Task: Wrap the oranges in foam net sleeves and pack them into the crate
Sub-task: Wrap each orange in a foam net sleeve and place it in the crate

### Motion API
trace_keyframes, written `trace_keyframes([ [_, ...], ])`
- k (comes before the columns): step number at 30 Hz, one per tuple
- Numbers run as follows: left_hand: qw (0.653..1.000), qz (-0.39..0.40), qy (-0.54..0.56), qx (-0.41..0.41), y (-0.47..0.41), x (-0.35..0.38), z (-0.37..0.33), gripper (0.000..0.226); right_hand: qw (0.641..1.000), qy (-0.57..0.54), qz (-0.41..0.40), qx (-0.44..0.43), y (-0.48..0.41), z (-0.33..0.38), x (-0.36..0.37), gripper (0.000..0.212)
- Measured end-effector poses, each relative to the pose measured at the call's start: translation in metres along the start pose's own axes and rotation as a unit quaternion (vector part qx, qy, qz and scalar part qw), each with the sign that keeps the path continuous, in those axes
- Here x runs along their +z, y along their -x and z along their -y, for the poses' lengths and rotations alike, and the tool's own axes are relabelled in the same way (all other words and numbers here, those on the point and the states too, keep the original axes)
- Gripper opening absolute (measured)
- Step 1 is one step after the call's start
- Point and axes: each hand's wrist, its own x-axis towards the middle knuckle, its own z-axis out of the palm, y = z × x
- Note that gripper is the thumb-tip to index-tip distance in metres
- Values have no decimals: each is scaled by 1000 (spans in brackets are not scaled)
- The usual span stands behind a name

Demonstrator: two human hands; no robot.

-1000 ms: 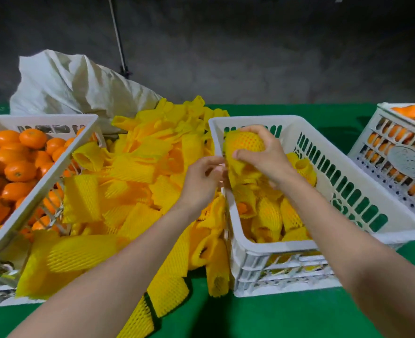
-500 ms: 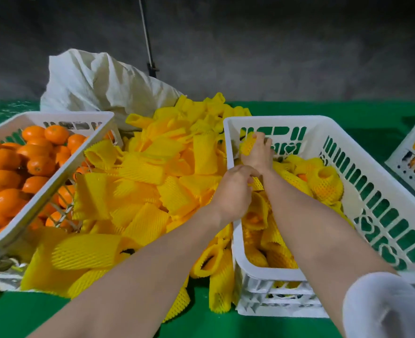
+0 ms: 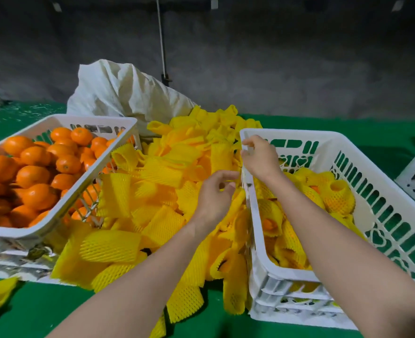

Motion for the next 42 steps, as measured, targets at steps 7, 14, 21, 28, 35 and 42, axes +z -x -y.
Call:
trace_keyframes([
  [7, 981, -145, 39, -121, 16, -110, 24, 23, 874, 258, 382, -154, 66, 81, 43, 65],
  [14, 973, -154, 41, -169, 46, -158, 43, 19, 758, 423, 488, -87, 81, 82, 98, 59],
  [21, 974, -121, 32, -186, 54, -184, 41, 15, 970, 172, 165, -39, 76, 97, 69, 15],
  [28, 945, 18, 214, -245, 48, -178, 26, 24, 890, -390, 122, 200, 112, 118, 44, 29],
  [35, 995, -26, 35, -85, 40, -184, 30, 10, 981, -159, 112, 1, 128, 128, 63, 53],
  [42, 983, -57, -166, 46, 45, -209, 31, 40, 962, 0, 0, -273, 127, 167, 85, 20],
])
